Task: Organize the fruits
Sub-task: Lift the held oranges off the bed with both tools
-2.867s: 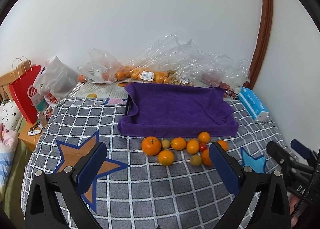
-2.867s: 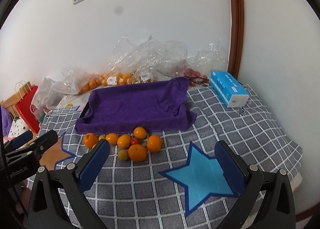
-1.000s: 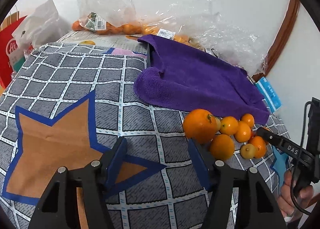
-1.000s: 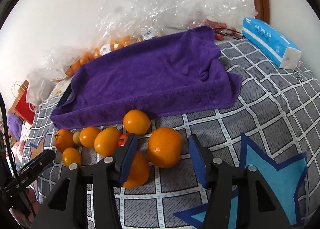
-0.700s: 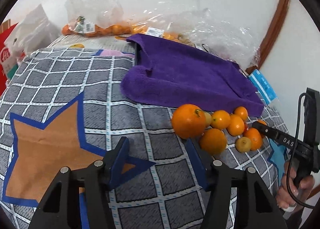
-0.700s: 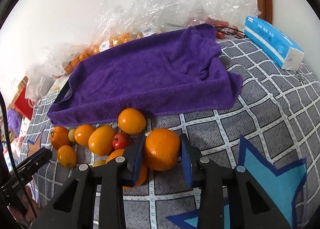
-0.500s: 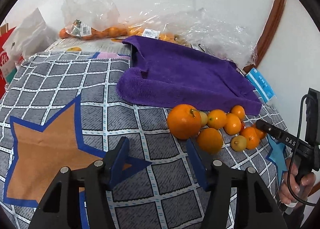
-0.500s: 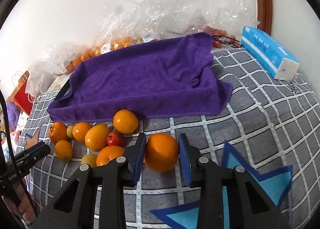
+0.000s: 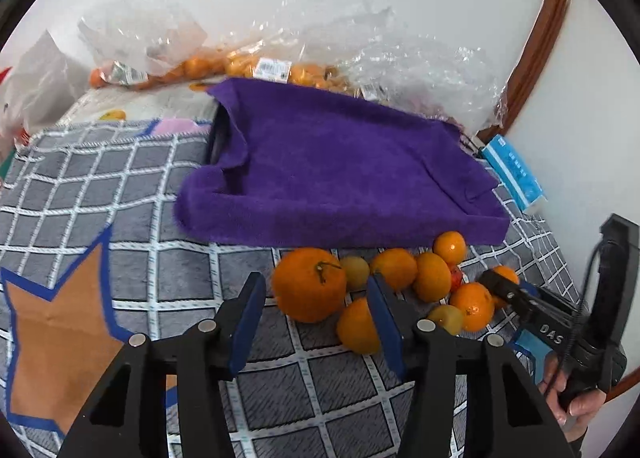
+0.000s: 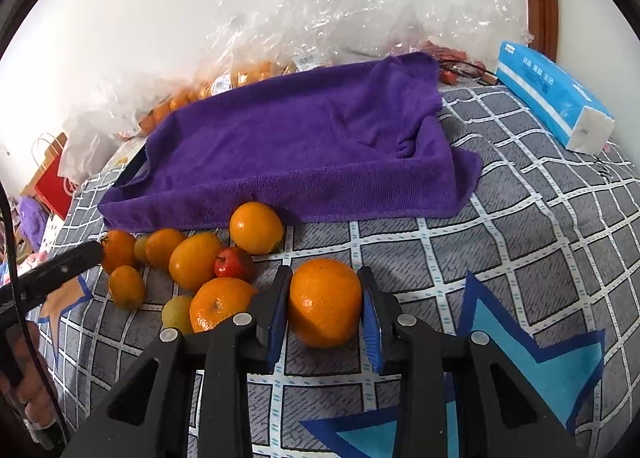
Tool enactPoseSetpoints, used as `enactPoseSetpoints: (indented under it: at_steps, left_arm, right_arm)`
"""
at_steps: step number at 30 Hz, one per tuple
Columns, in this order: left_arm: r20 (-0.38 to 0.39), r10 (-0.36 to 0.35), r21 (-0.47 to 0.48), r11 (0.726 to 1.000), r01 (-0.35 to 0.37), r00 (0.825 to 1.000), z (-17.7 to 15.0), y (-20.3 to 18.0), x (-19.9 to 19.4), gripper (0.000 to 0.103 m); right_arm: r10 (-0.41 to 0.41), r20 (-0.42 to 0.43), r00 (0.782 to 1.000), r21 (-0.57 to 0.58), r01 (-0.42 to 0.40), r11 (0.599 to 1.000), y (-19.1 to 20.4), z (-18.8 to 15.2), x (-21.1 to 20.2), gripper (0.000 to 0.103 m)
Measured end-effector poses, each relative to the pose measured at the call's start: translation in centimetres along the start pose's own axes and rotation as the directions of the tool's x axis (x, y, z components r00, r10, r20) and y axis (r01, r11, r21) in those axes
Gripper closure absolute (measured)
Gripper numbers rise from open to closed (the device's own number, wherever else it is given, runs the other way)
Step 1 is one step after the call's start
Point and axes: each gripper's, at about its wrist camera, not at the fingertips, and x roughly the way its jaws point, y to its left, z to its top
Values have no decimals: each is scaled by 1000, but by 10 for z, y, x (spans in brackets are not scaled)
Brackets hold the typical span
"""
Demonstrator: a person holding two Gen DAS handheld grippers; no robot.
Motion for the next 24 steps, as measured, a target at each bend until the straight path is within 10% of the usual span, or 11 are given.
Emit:
enactPoseSetpoints:
  at_steps: [11,24]
  left_arm:
    - [-20,-21,-47,999,20,1000,1,12,1,64]
    - [18,131,17,991,-132,991,-5,20,1,60]
  right_arm:
    - [-23,59,998,-19,25,1000,-1,-1,-10,71]
    - [-16,36,999,-23,17,1000,-1,-2,-5,71]
